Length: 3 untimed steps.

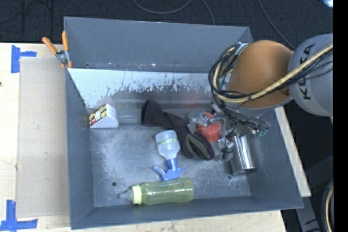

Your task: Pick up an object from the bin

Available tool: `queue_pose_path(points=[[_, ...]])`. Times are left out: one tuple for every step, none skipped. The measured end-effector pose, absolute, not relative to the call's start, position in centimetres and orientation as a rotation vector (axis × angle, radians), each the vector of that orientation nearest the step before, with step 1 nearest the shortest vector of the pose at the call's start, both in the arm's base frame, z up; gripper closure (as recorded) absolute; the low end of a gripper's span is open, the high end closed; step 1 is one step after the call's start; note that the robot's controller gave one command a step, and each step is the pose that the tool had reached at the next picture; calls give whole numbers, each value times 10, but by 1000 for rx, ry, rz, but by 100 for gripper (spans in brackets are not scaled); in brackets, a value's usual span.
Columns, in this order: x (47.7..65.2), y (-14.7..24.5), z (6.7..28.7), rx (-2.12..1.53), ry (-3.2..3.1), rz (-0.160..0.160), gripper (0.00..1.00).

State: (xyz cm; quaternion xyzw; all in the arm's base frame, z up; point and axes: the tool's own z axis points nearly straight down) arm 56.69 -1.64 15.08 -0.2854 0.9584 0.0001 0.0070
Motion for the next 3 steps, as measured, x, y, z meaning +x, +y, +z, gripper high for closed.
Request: queue_pose_path(points=[[590,-1,137,-1004,2958,-8,0],[603,37,114,-1168,2901,-2,0],[605,46,94,-1473,2756,-5,0]])
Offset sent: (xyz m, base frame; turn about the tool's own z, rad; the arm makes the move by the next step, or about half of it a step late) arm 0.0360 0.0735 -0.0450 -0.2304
